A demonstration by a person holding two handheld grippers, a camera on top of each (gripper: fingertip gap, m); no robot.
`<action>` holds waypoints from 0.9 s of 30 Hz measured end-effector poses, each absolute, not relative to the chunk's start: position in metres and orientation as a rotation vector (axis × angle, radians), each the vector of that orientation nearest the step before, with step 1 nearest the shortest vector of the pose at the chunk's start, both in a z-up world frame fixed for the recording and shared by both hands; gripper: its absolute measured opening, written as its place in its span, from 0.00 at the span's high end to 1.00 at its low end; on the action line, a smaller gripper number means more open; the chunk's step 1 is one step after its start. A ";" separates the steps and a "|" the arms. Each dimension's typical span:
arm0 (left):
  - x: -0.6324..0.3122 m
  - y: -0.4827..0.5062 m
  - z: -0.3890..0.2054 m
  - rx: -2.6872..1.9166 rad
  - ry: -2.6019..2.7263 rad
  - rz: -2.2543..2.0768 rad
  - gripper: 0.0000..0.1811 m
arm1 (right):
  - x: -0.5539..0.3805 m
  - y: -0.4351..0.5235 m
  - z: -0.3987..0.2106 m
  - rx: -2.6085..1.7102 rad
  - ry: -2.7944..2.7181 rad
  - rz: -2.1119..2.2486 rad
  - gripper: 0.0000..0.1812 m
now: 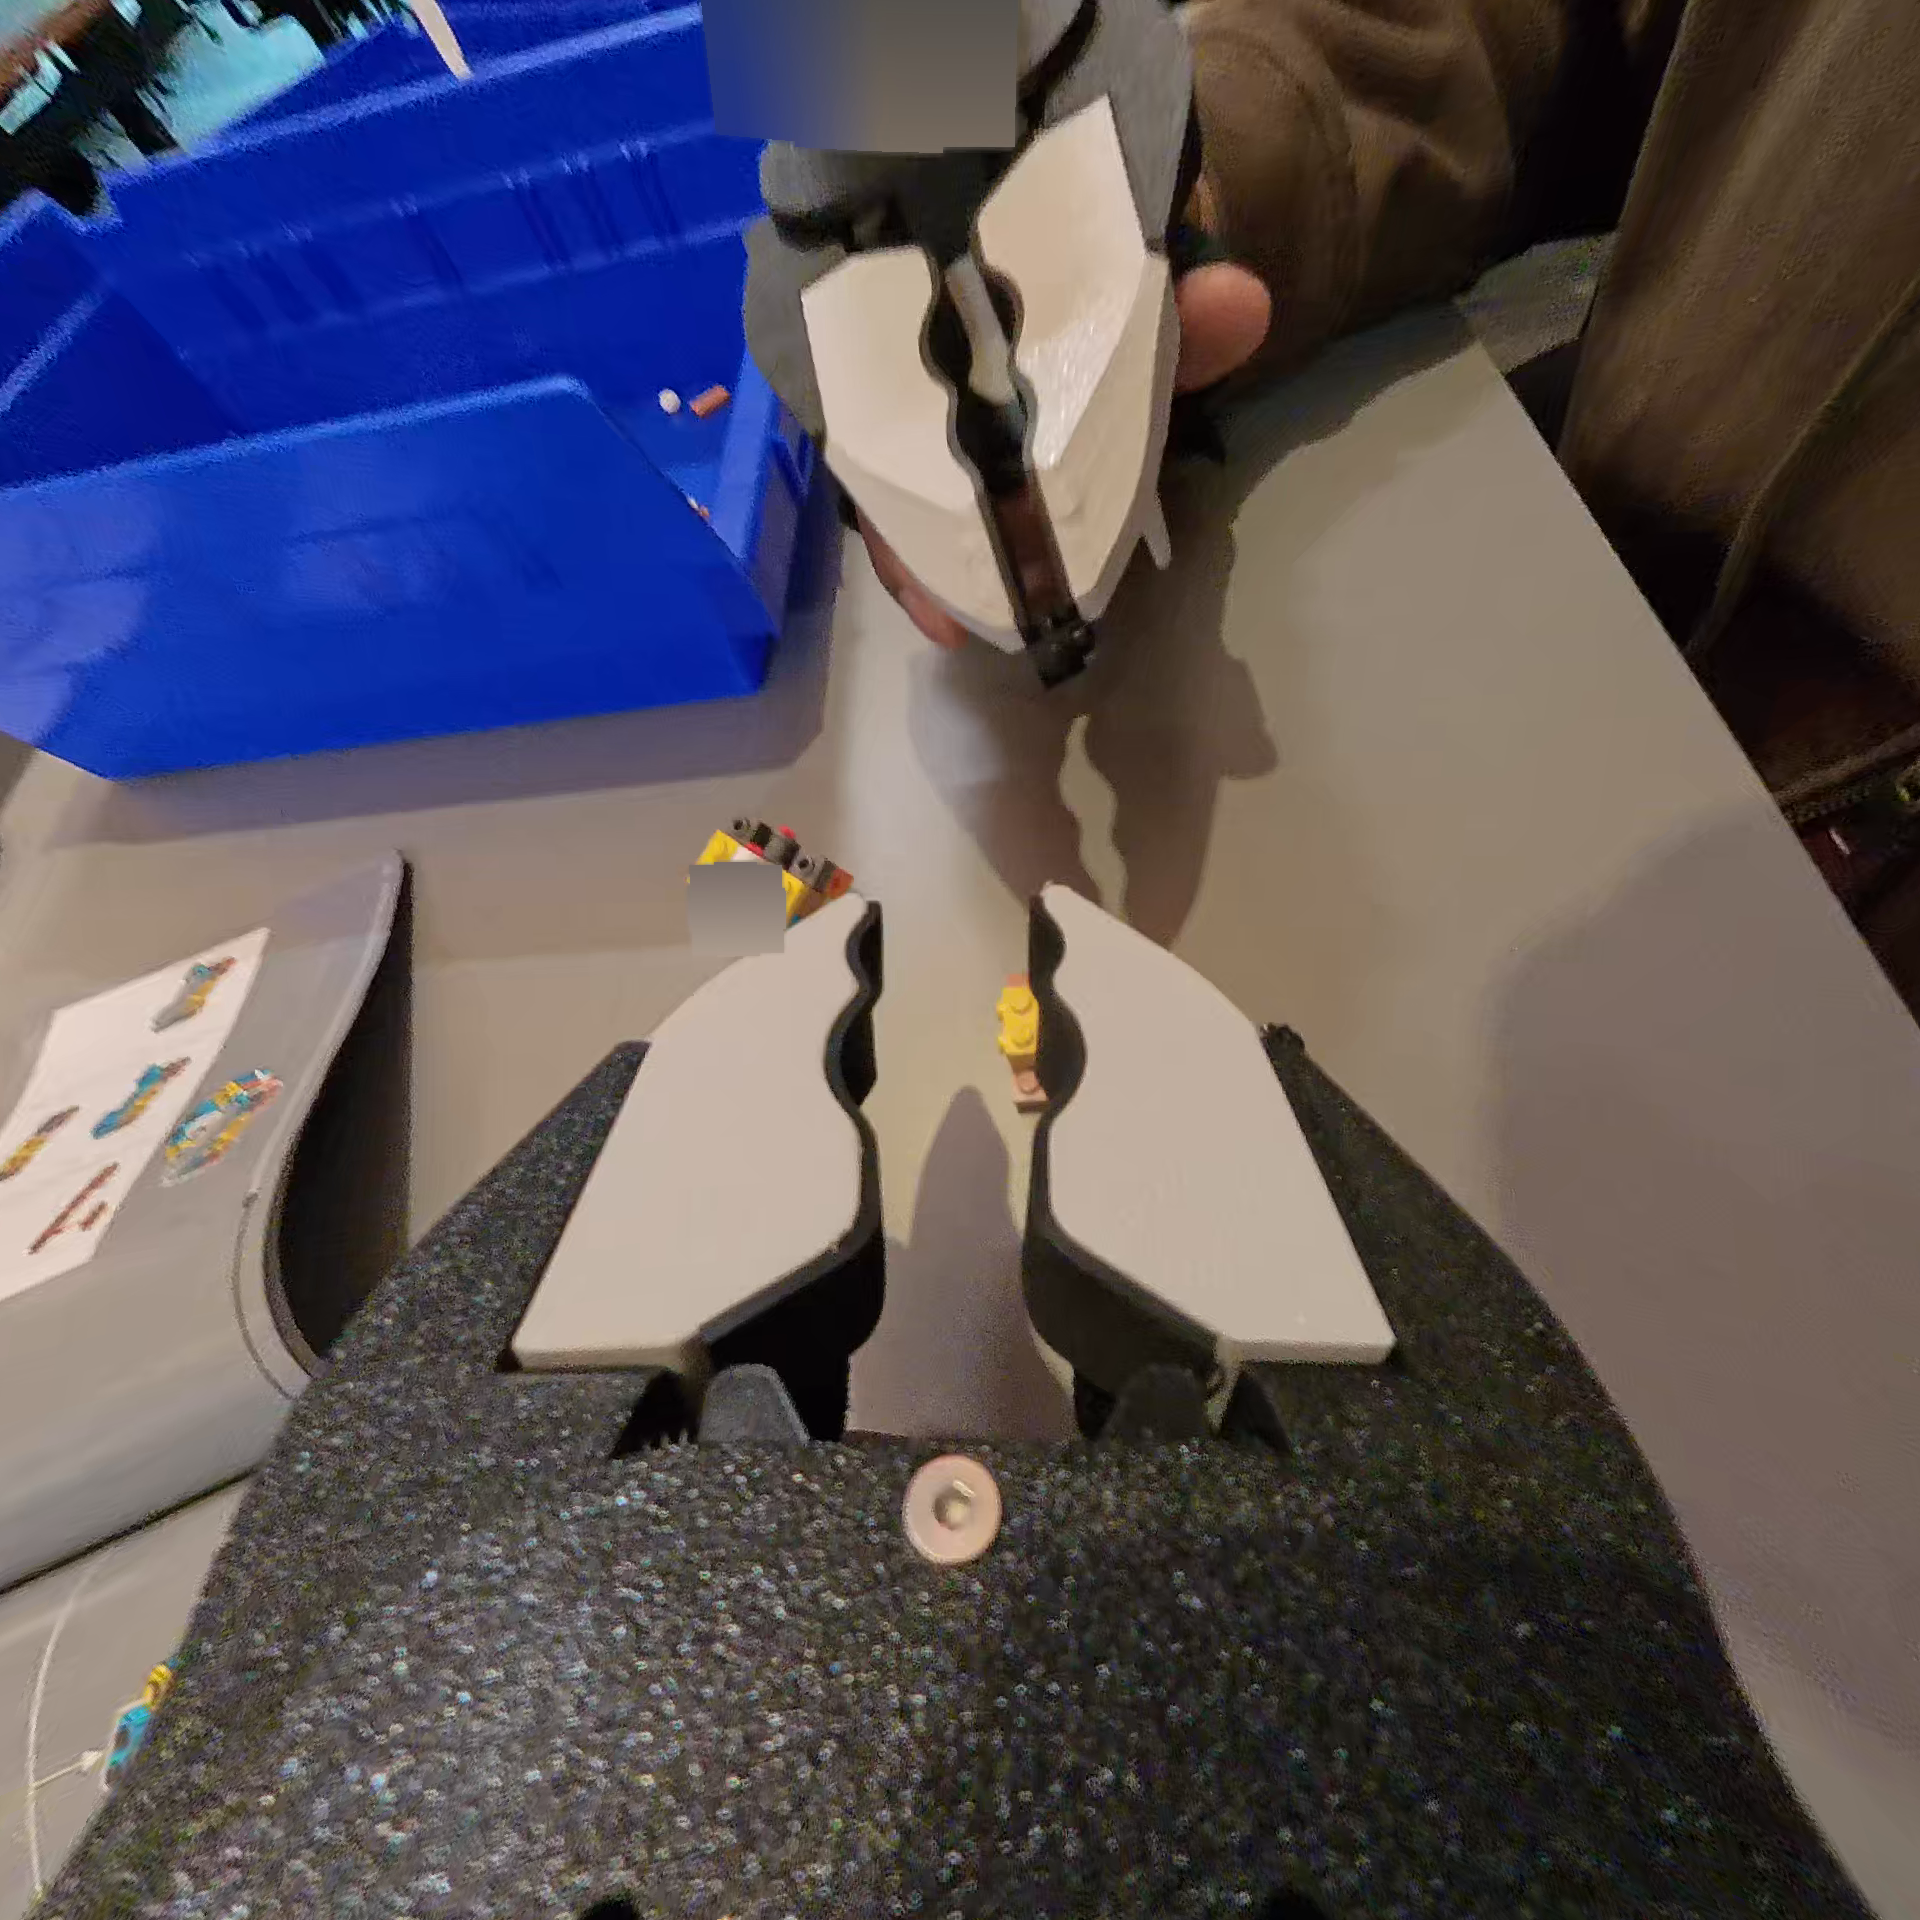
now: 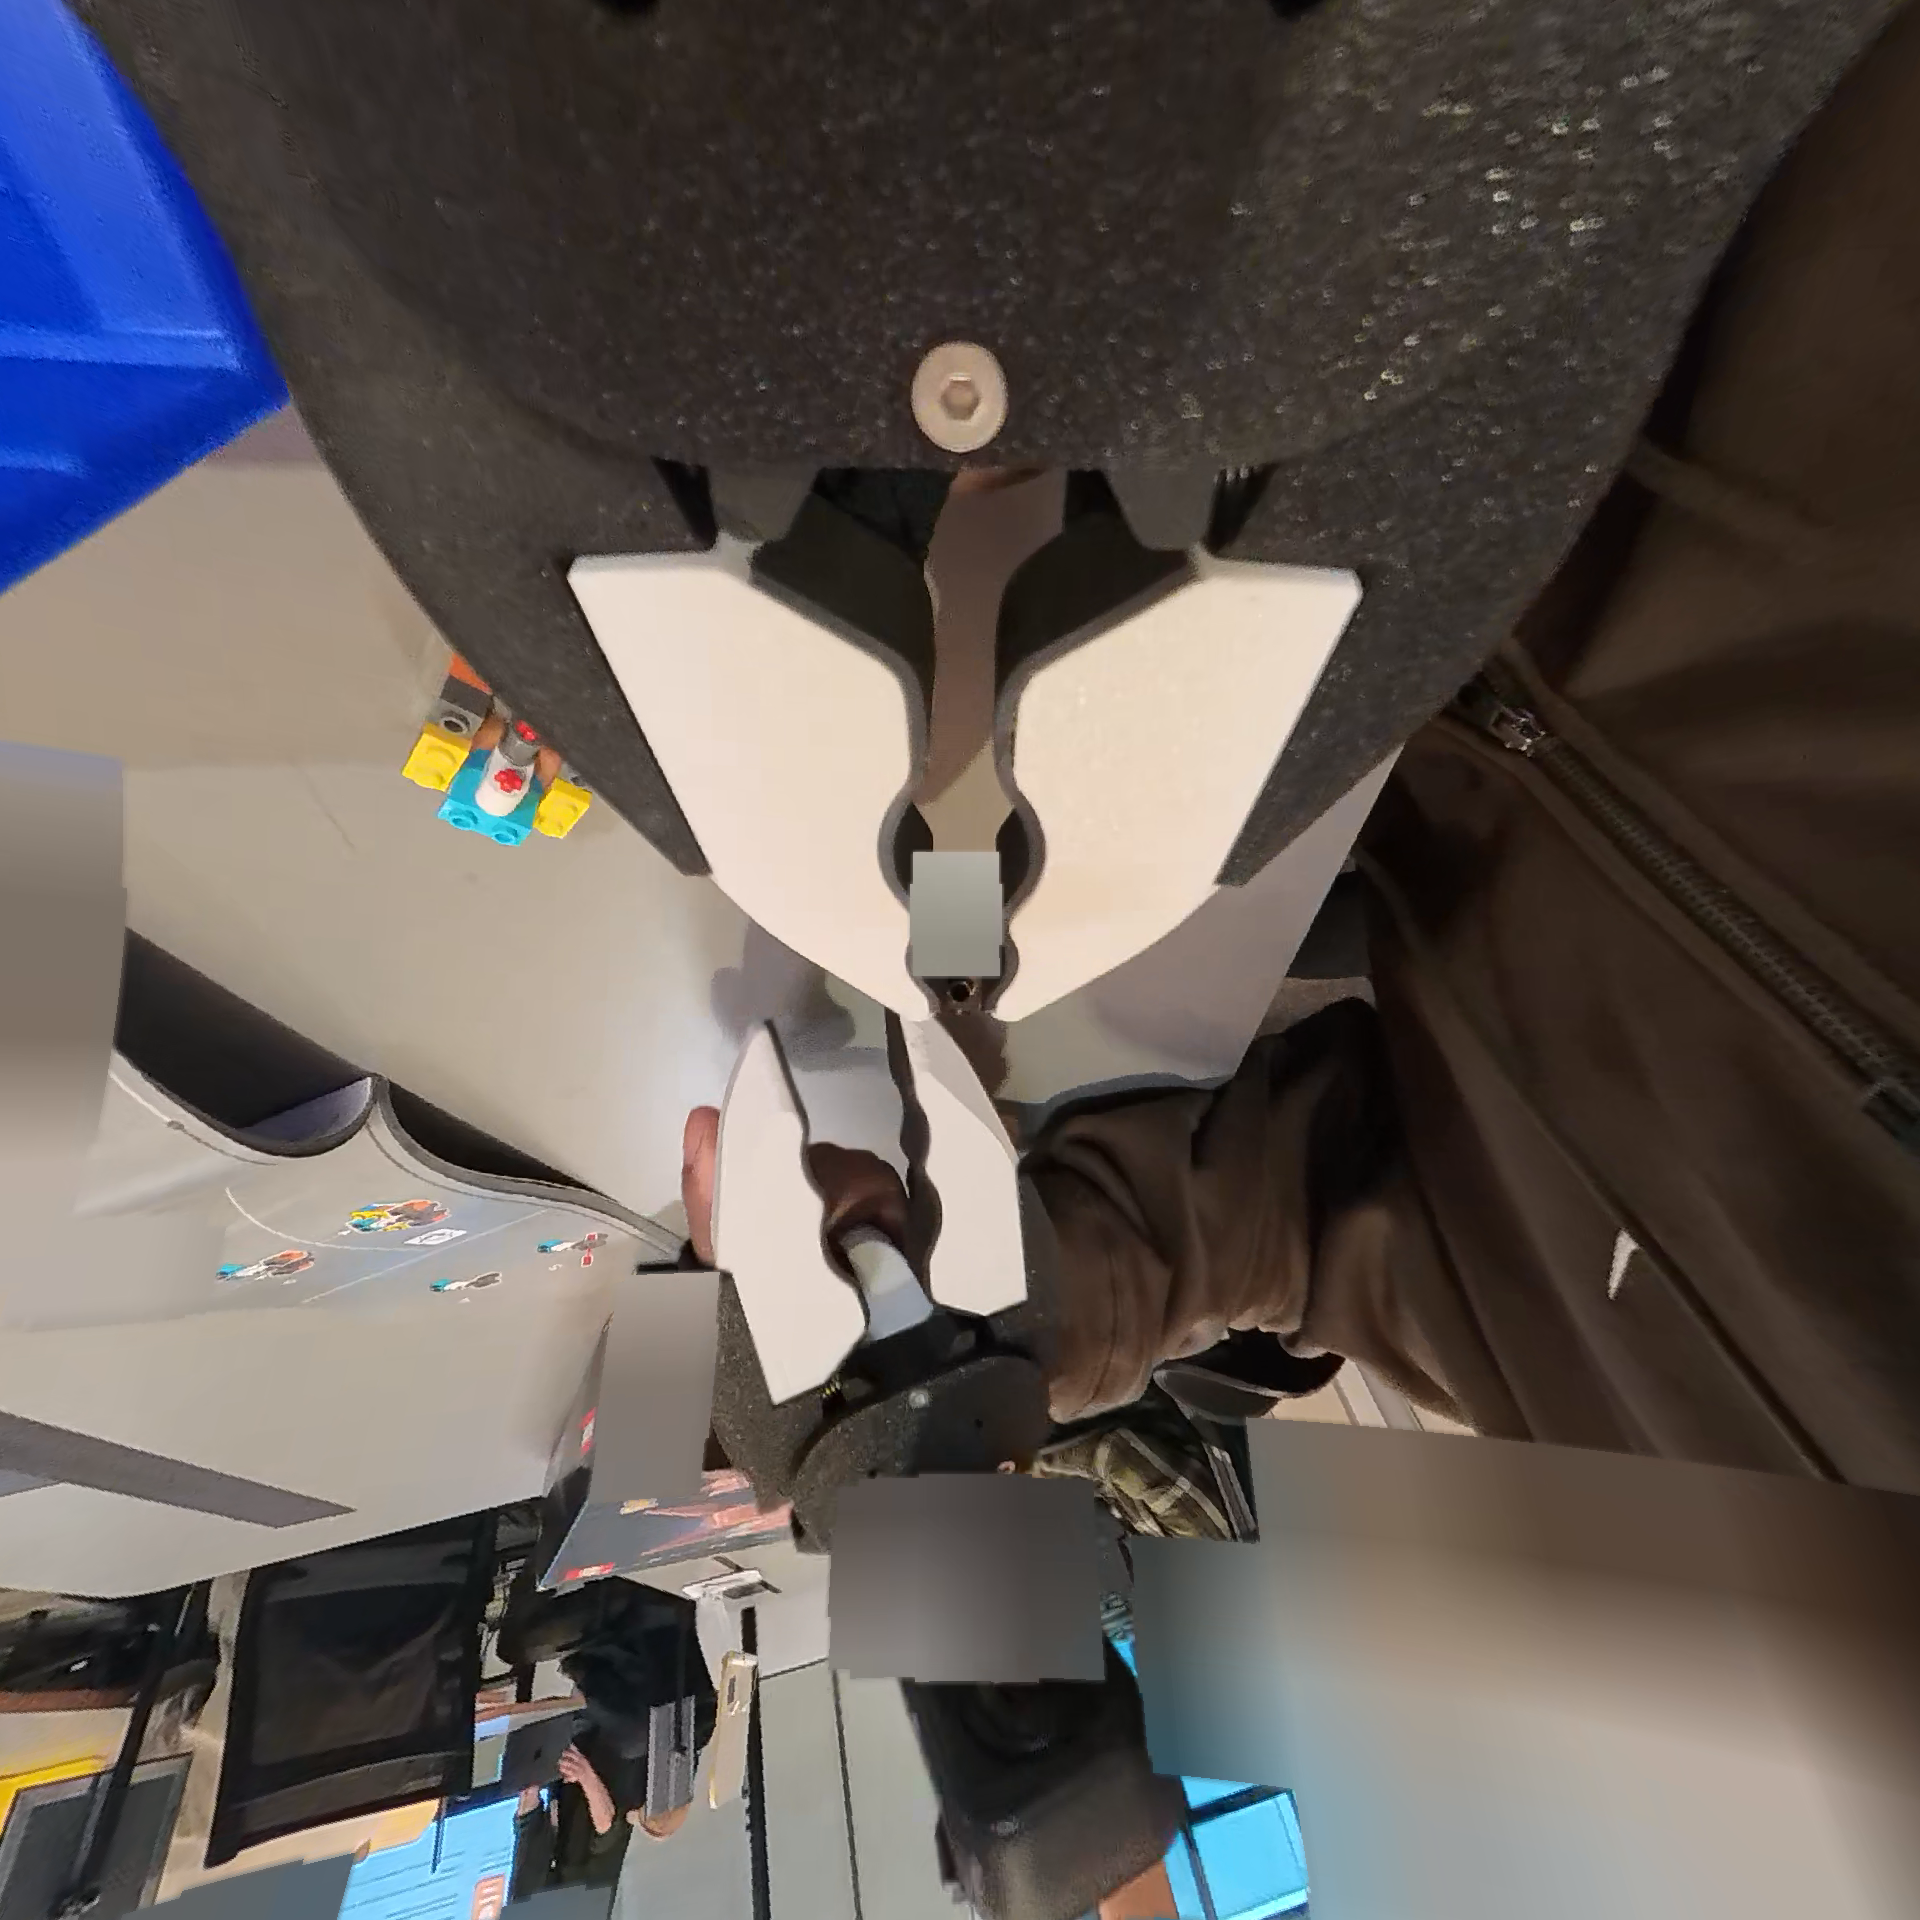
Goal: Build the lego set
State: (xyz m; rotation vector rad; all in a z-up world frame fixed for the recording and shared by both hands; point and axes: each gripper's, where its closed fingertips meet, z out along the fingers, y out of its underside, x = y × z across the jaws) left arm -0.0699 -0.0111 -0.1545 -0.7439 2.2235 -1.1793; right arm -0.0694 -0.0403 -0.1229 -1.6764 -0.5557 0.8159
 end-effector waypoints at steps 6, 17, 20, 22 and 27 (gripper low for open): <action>-0.058 -0.014 -0.135 -0.700 2.062 -1.236 0.85 | -0.063 -0.039 -0.119 -1.658 -0.503 0.847 0.97; -0.052 -0.019 -0.122 -0.702 1.952 -1.300 0.86 | -0.055 -0.036 -0.117 -1.644 -0.476 0.789 0.97; -0.050 -0.018 -0.119 -0.712 1.923 -1.298 0.86 | -0.054 -0.035 -0.117 -1.643 -0.476 0.768 0.97; -0.049 -0.017 -0.118 -0.717 1.911 -1.290 0.86 | -0.054 -0.034 -0.117 -1.643 -0.476 0.762 0.97; -0.047 -0.018 -0.117 -0.696 1.885 -1.250 0.86 | -0.053 -0.034 -0.115 -1.635 -0.464 0.756 0.97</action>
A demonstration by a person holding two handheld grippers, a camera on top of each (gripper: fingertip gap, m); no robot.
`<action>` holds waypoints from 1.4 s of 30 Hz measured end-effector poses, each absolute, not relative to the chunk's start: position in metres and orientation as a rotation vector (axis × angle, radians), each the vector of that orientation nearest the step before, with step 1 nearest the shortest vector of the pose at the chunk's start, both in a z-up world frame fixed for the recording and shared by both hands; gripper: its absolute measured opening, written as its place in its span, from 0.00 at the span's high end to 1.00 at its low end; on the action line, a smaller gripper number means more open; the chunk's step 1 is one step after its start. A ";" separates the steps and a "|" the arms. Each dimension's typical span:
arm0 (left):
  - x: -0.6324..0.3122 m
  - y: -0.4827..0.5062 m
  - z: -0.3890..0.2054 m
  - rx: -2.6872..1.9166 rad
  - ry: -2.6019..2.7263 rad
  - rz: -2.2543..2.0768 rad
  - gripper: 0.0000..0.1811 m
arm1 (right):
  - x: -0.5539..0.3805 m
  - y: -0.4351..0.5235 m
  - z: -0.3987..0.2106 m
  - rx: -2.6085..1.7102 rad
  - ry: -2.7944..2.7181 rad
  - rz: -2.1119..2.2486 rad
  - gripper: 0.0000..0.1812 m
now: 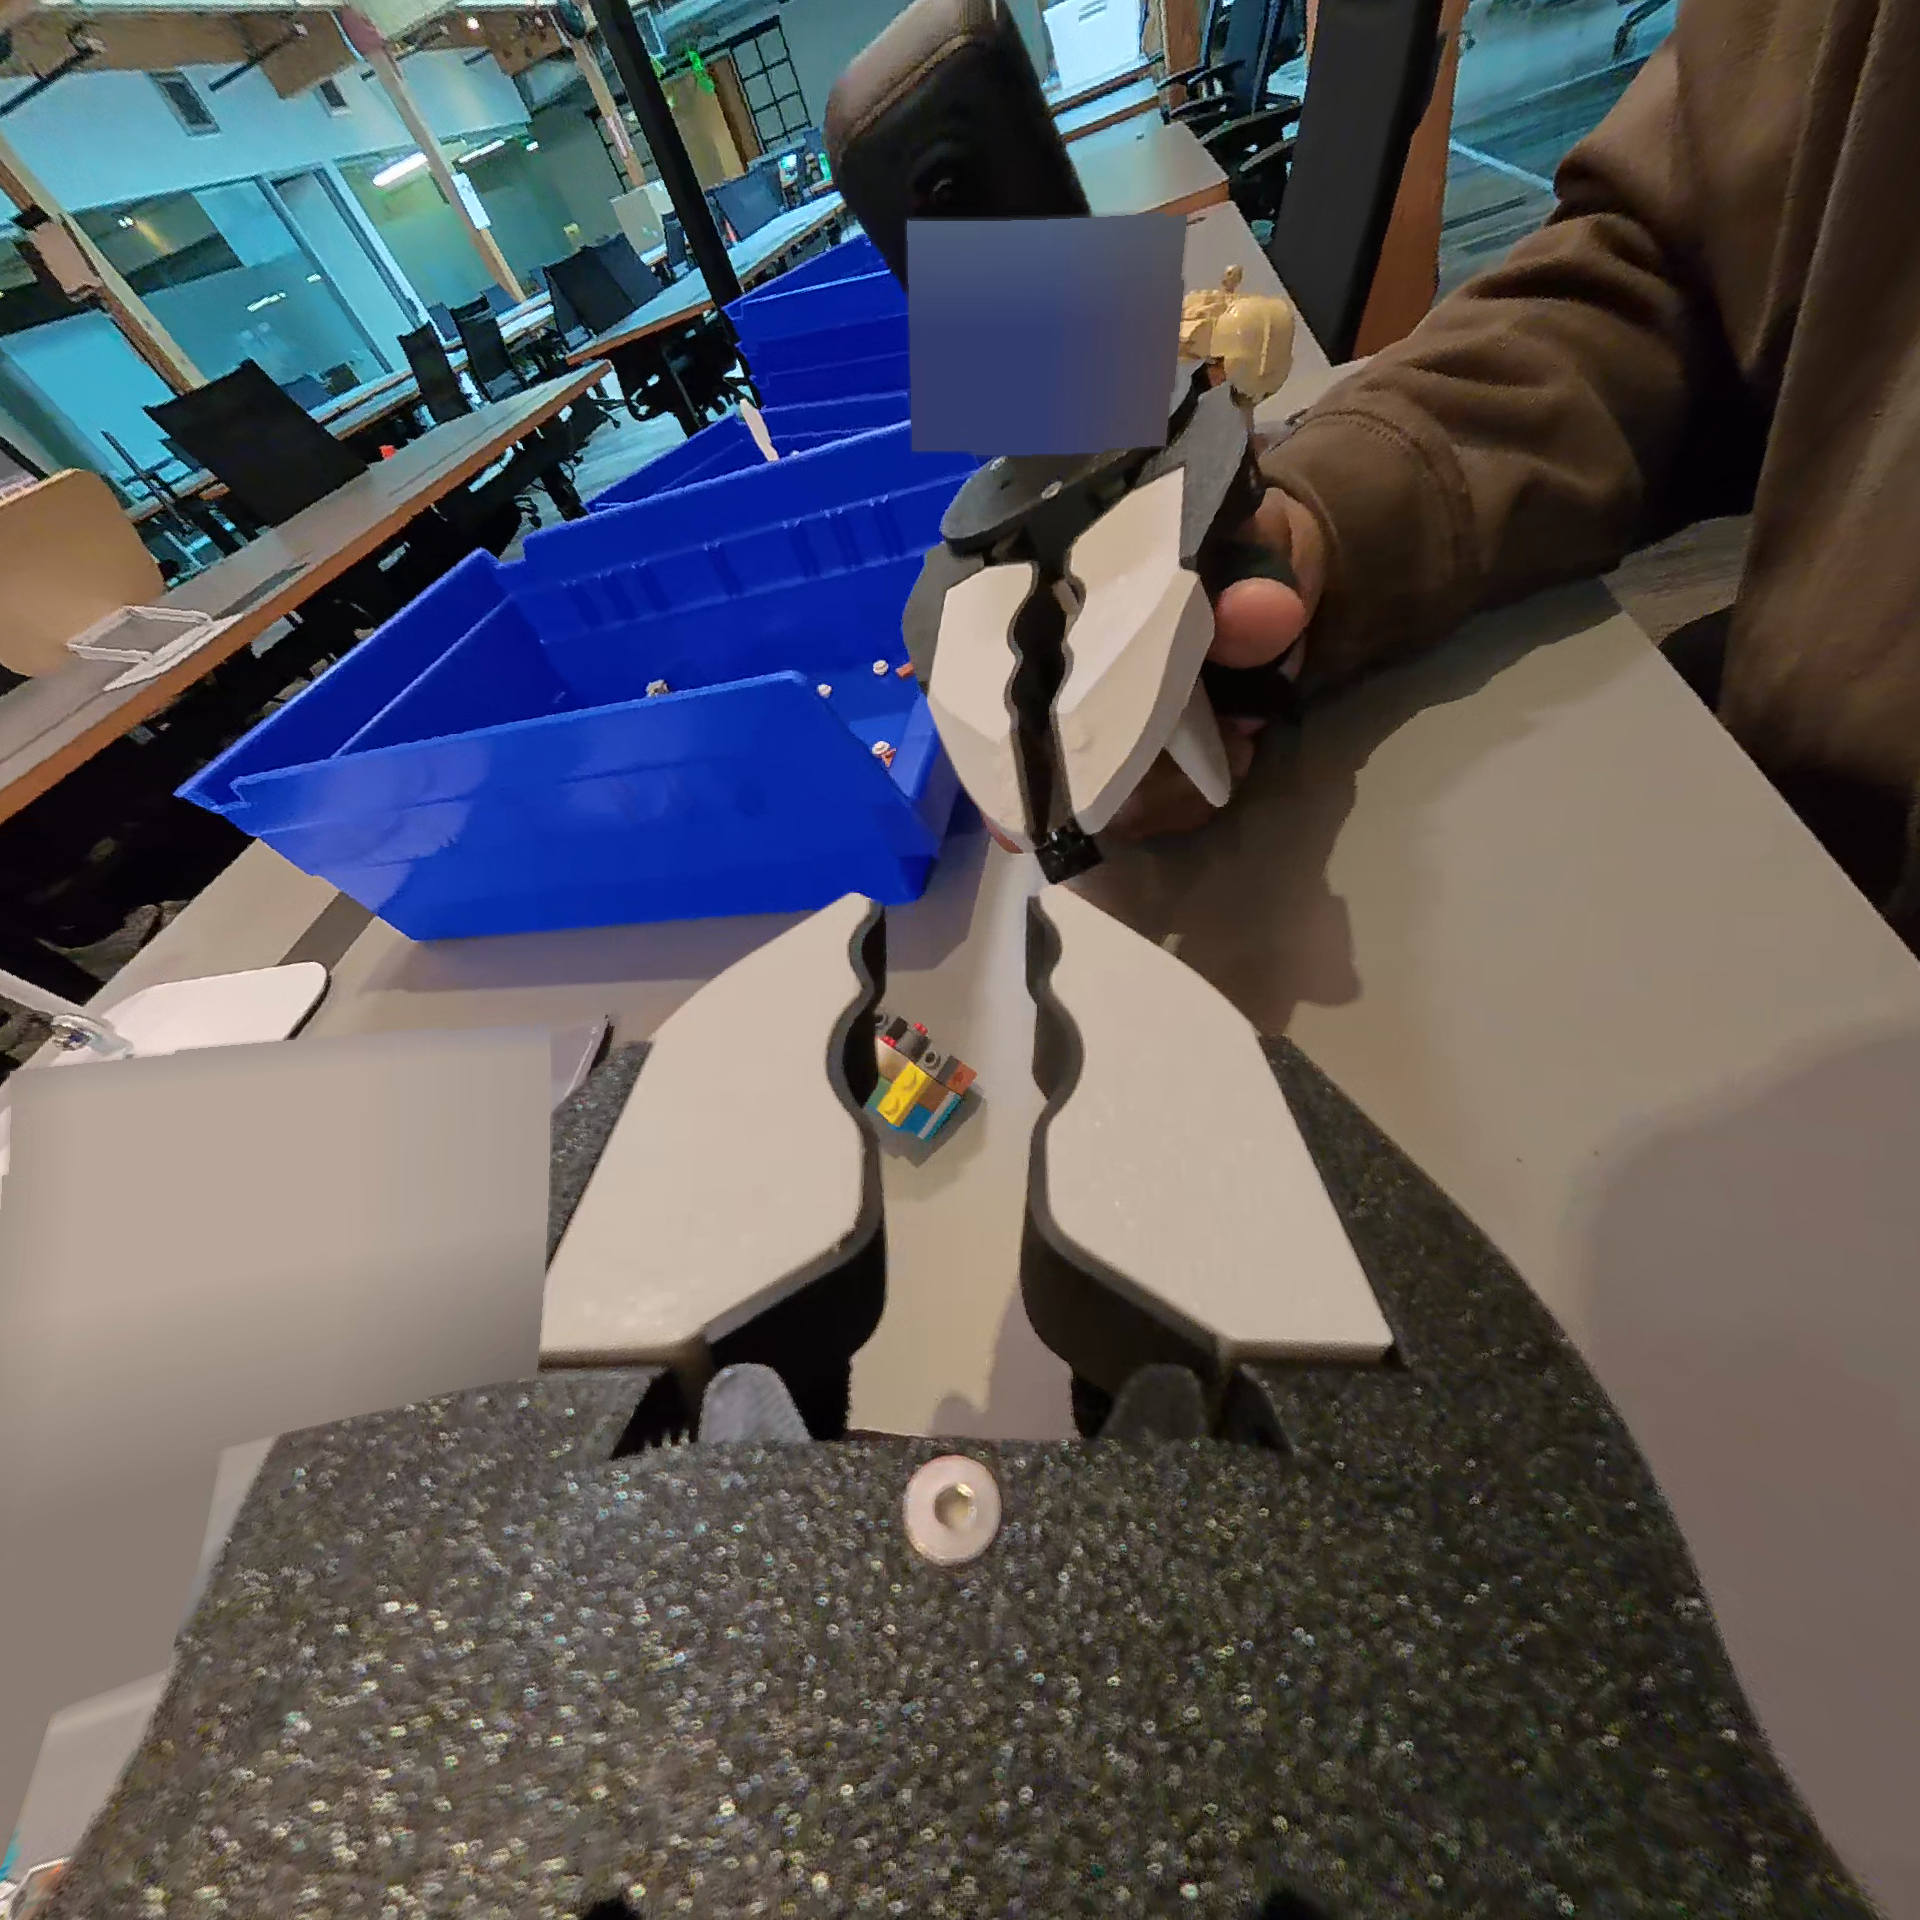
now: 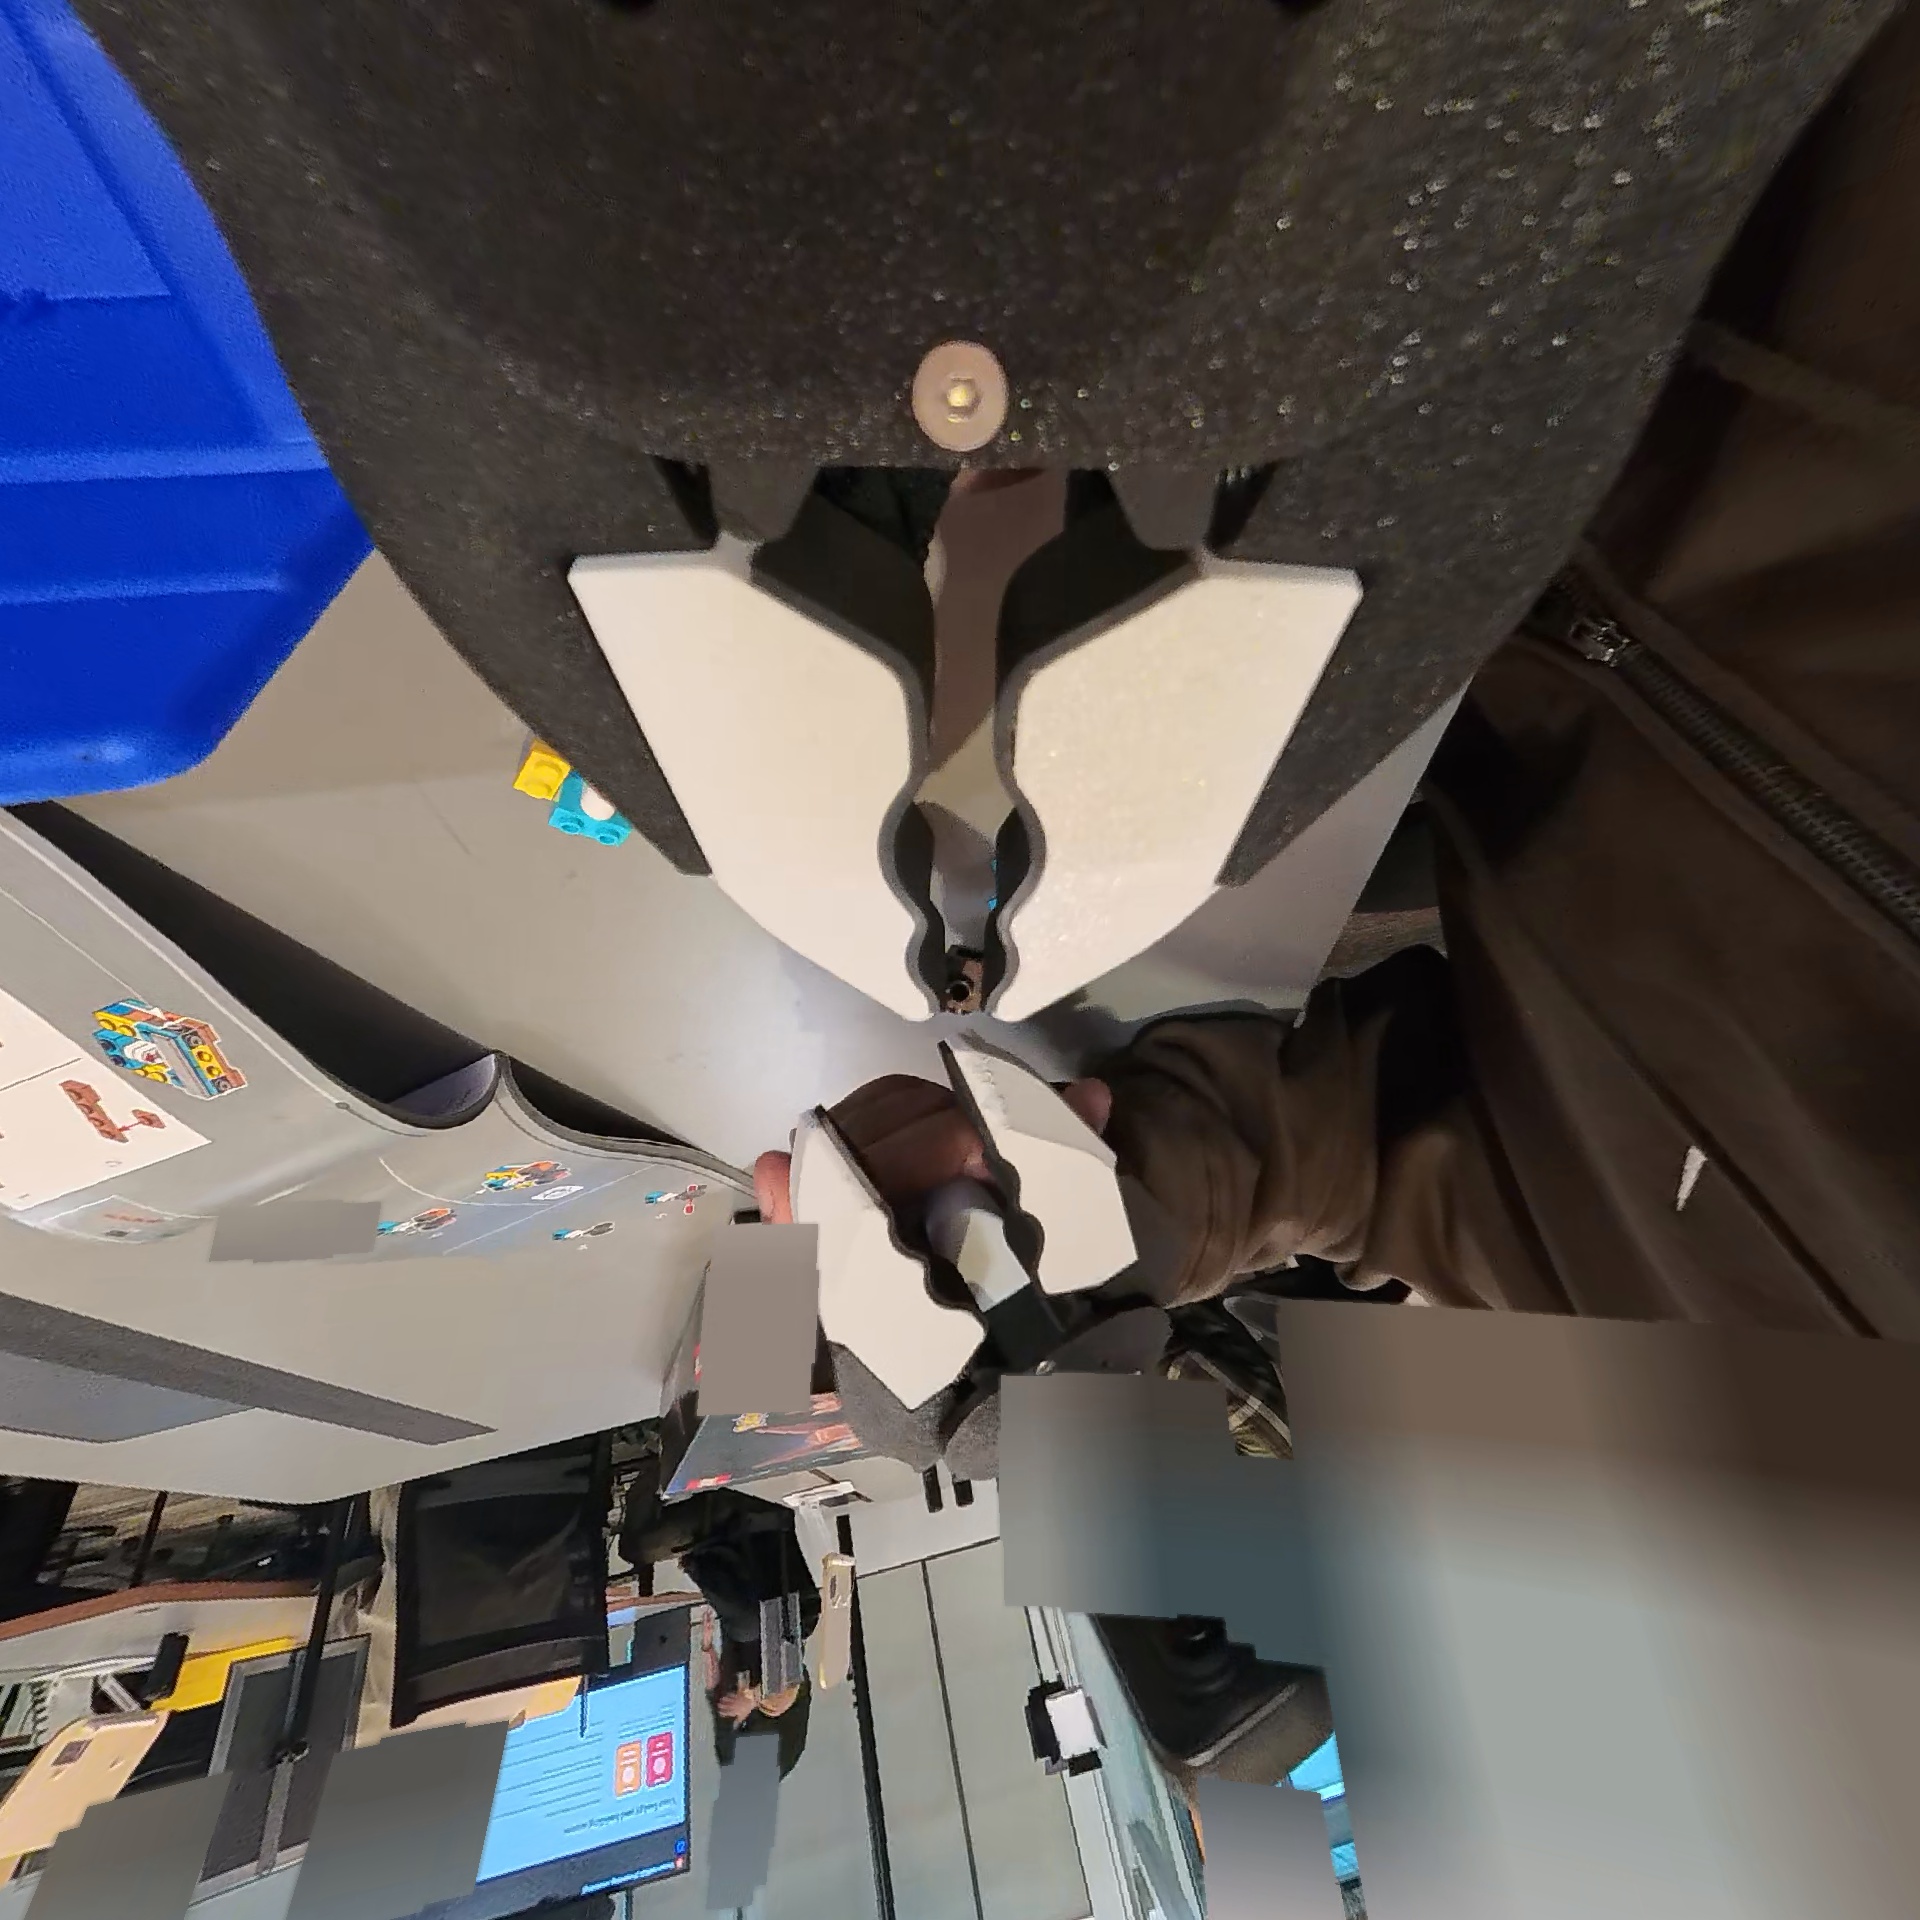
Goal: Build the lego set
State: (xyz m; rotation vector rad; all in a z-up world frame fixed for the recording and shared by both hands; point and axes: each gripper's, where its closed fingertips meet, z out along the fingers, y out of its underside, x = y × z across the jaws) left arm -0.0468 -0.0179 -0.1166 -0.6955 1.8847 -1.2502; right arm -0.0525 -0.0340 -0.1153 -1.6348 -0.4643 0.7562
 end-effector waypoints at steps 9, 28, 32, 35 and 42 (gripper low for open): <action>-0.045 -0.020 -0.112 -0.662 1.839 -1.226 0.86 | -0.045 -0.031 -0.110 -1.602 -0.435 0.683 0.97; -0.049 -0.037 -0.114 -0.596 1.873 -1.256 0.88 | -0.053 -0.034 -0.104 -1.527 -0.569 0.443 0.97; -0.050 -0.042 -0.110 -0.590 1.860 -1.302 0.89 | -0.053 -0.036 -0.098 -1.495 -0.514 0.568 0.97; -0.050 -0.044 -0.107 -0.577 1.841 -1.317 0.89 | -0.051 -0.037 -0.091 -1.463 -0.435 0.692 0.97; -0.048 -0.044 -0.098 -0.529 1.762 -1.258 0.88 | -0.045 -0.036 -0.085 -1.414 -0.289 0.967 0.97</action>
